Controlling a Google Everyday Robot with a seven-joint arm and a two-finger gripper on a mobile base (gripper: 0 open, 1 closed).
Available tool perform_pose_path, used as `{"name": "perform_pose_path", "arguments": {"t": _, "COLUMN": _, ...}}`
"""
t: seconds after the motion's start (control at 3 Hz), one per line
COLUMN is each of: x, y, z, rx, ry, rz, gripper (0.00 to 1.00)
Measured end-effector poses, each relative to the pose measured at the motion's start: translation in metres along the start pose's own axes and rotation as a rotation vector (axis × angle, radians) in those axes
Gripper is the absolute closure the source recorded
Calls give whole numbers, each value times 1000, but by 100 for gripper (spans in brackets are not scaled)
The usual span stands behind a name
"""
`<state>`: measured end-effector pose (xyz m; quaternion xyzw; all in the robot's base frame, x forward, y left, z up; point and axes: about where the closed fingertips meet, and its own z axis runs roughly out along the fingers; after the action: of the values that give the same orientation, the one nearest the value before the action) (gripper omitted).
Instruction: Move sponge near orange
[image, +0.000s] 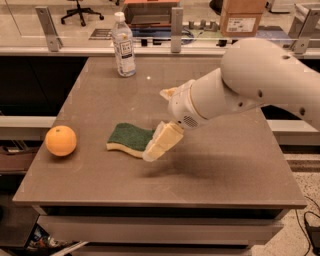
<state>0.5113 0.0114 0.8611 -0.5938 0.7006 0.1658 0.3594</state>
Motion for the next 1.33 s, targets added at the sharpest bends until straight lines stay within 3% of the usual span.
{"name": "perform_pose_path", "arguments": {"t": 0.67, "x": 31, "y": -54, "z": -72, "rx": 107, "ry": 5, "rz": 47, "gripper": 0}}
{"name": "perform_pose_path", "arguments": {"t": 1.33, "x": 61, "y": -94, "z": -166, "rx": 323, "ry": -6, "rz": 103, "gripper": 0}}
